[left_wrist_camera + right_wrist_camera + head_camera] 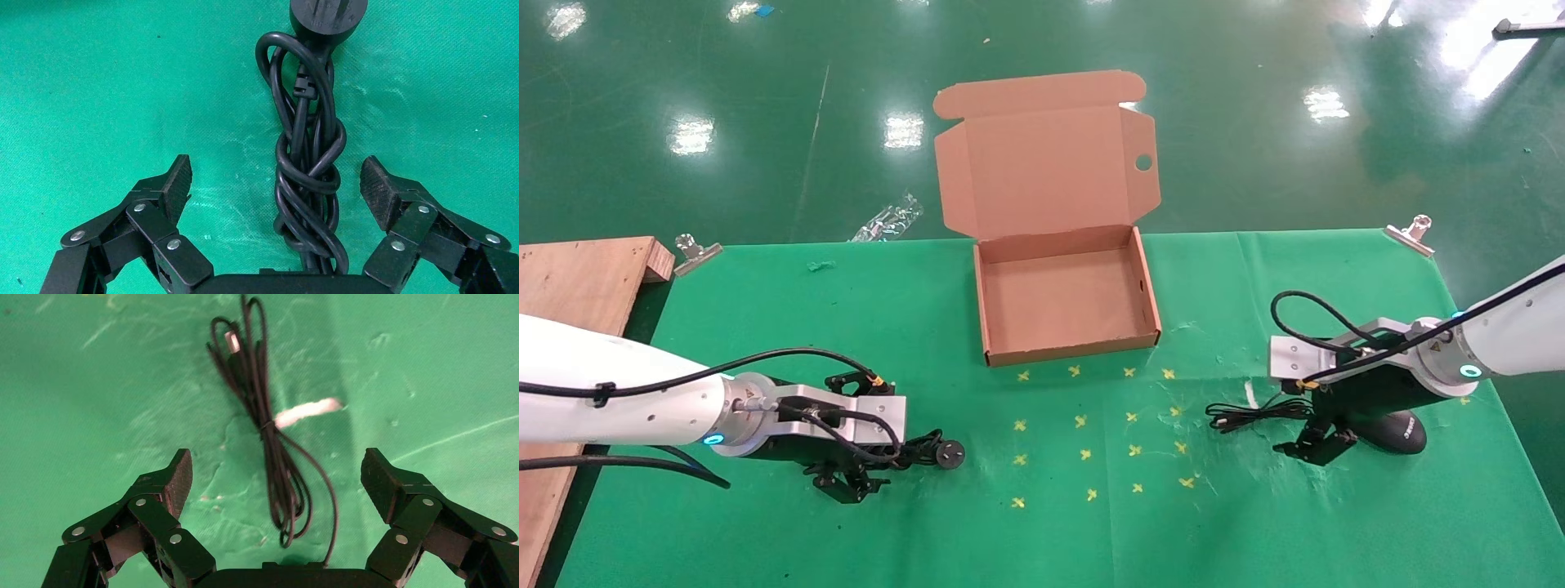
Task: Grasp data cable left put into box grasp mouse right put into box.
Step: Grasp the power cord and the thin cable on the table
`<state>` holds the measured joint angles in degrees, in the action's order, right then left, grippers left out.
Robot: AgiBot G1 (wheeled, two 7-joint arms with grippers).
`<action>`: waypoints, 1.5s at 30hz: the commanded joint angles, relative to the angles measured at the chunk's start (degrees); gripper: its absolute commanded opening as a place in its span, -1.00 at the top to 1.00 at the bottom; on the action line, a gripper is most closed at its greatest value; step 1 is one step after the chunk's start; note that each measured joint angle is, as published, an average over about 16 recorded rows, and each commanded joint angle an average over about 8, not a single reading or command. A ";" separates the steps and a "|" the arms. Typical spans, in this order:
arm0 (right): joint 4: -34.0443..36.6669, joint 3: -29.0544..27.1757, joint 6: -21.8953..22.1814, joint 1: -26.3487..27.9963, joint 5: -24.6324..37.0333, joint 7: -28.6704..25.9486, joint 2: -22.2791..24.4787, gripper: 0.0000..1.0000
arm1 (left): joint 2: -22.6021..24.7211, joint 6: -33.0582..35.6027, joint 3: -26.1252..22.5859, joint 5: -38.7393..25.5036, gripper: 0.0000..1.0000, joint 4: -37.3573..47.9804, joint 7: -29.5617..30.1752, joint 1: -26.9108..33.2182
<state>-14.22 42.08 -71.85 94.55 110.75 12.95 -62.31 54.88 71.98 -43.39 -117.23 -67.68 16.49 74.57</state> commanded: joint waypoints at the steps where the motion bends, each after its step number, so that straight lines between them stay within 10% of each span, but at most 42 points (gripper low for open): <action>1: 1.80 -0.03 0.84 0.48 0.04 1.00 -0.65 0.48 | 0.00 0.00 0.00 0.00 0.97 0.01 0.00 0.00; 4: 2.69 -0.07 1.24 0.76 0.04 1.28 -0.96 1.00 | -0.01 -0.01 0.00 0.01 1.00 0.01 0.00 -0.01; 45: 0.45 -0.04 0.32 0.09 -0.12 0.61 -0.15 1.00 | -0.01 0.03 0.01 0.12 1.00 0.00 0.00 0.00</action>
<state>-13.77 42.03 -71.53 94.65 110.63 13.56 -62.46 54.88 72.01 -43.38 -117.10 -67.69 16.49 74.56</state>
